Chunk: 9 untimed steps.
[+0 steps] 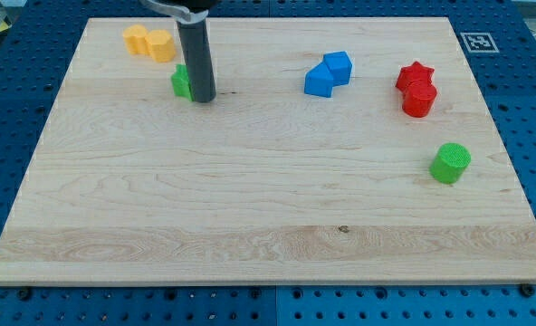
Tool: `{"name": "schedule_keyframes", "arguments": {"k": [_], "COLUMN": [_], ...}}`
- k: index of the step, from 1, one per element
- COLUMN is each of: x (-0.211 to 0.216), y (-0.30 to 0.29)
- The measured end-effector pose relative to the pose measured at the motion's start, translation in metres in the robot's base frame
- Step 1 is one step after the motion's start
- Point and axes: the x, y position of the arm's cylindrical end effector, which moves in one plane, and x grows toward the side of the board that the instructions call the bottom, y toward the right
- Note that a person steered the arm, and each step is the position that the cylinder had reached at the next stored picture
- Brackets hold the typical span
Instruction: Push the blue triangle towards the center
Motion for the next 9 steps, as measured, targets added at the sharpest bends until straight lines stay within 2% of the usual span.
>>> {"name": "schedule_keyframes", "arguments": {"k": [1, 3, 5, 7, 8, 9], "x": [-0.010, -0.044, 0.017, 0.019, 0.007, 0.002], "y": [-0.036, -0.041, 0.115, 0.260, 0.261, 0.229]}}
